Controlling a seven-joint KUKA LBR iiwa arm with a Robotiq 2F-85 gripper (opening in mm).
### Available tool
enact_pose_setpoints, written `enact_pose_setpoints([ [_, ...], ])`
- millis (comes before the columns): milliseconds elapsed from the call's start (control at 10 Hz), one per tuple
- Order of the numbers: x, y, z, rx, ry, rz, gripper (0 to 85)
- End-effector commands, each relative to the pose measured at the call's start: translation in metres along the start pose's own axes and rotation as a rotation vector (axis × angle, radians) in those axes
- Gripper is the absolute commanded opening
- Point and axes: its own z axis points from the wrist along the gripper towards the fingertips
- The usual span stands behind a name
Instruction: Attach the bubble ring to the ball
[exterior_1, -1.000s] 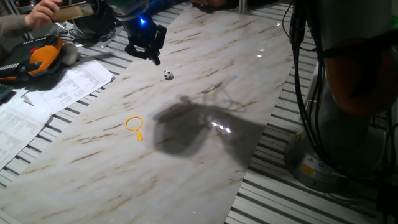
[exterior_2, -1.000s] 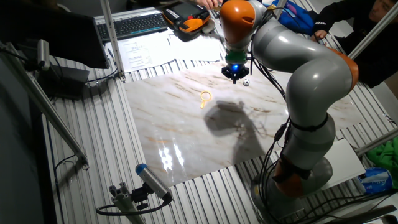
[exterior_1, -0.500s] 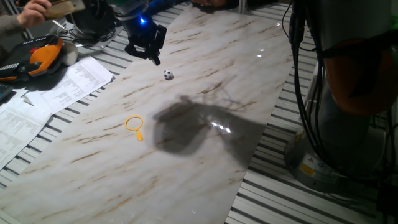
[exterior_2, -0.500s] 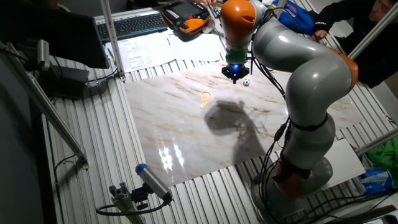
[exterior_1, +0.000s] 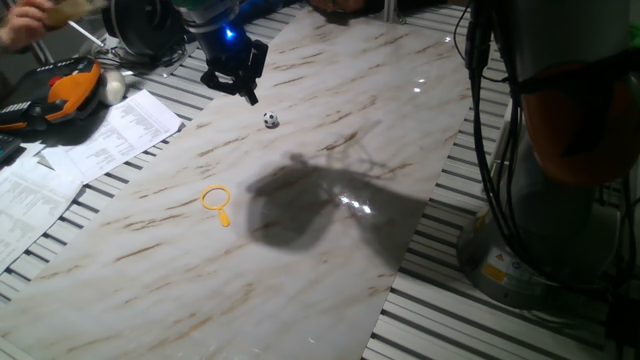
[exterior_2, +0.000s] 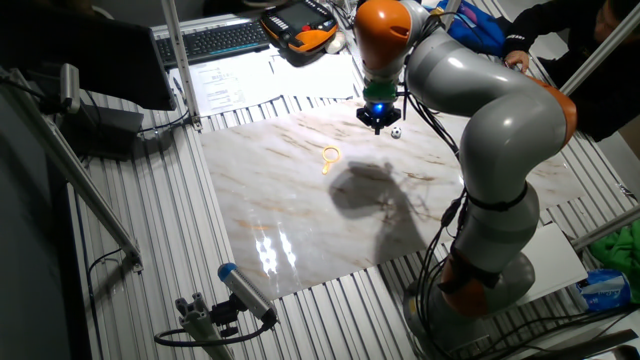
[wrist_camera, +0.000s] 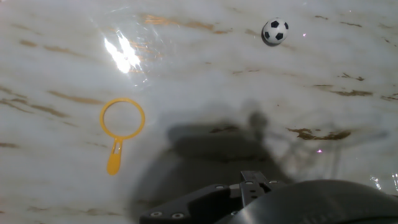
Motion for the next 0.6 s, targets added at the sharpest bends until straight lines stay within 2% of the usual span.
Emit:
enact_pose_setpoints([
  [0, 0.0, 0.0, 0.0001, -0.003, 0.006, 0.004, 0.0],
  [100, 0.0, 0.0, 0.0001, -0.01, 0.012, 0.014, 0.0],
  [300, 0.0, 0.0, 0.0001, -0.004, -0.003, 0.025, 0.0],
  [500, 0.0, 0.0, 0.0001, -0.029, -0.017, 0.016, 0.0],
])
